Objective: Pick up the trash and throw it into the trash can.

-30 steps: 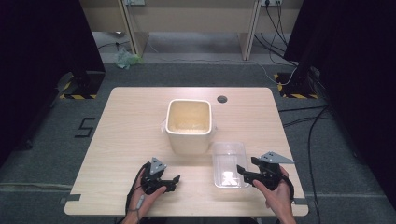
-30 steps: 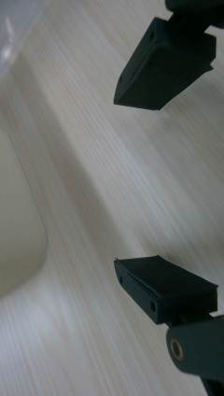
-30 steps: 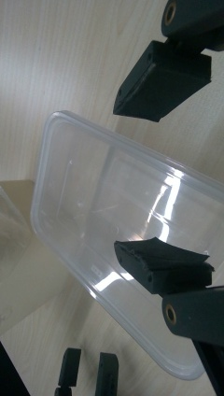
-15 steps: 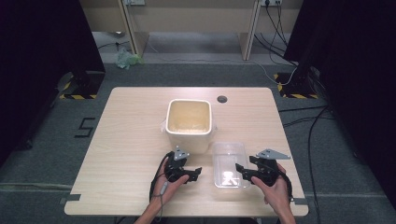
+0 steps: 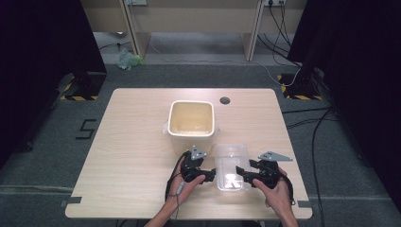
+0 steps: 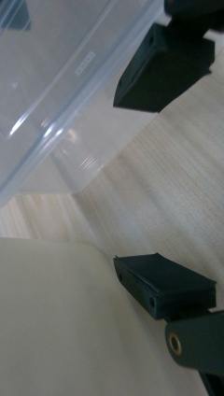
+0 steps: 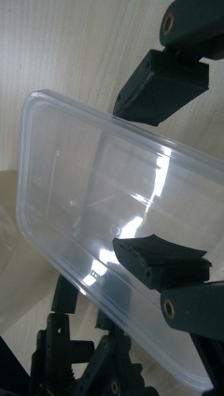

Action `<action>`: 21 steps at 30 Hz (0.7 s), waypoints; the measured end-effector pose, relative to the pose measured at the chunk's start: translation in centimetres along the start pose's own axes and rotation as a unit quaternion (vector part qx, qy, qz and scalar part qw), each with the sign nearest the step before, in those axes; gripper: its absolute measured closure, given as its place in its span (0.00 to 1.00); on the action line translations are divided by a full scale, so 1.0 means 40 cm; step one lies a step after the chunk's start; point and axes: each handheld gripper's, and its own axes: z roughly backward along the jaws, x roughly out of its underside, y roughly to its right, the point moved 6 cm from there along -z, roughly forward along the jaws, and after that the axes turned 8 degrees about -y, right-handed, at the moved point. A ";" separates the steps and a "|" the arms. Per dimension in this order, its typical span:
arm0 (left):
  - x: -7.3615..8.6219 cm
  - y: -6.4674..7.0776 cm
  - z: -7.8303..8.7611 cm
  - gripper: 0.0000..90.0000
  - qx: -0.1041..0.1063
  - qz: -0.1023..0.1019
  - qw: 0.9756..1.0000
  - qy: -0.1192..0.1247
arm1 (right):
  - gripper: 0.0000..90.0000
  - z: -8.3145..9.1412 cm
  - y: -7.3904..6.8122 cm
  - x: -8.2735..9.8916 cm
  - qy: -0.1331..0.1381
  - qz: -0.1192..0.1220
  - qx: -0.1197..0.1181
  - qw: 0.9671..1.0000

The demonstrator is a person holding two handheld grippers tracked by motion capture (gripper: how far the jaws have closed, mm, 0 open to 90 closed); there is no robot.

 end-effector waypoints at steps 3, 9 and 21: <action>0.001 0.007 0.004 0.25 0.002 -0.002 1.000 -0.003 | 0.35 0.006 -0.003 0.008 -0.001 0.000 -0.005 1.000; 0.007 0.024 0.010 0.28 0.007 -0.002 1.000 -0.006 | 0.36 0.007 -0.002 0.024 -0.003 -0.018 -0.045 0.999; -0.037 0.046 0.104 0.32 0.014 -0.009 0.999 0.034 | 0.48 0.066 -0.043 -0.008 0.038 0.009 -0.007 0.999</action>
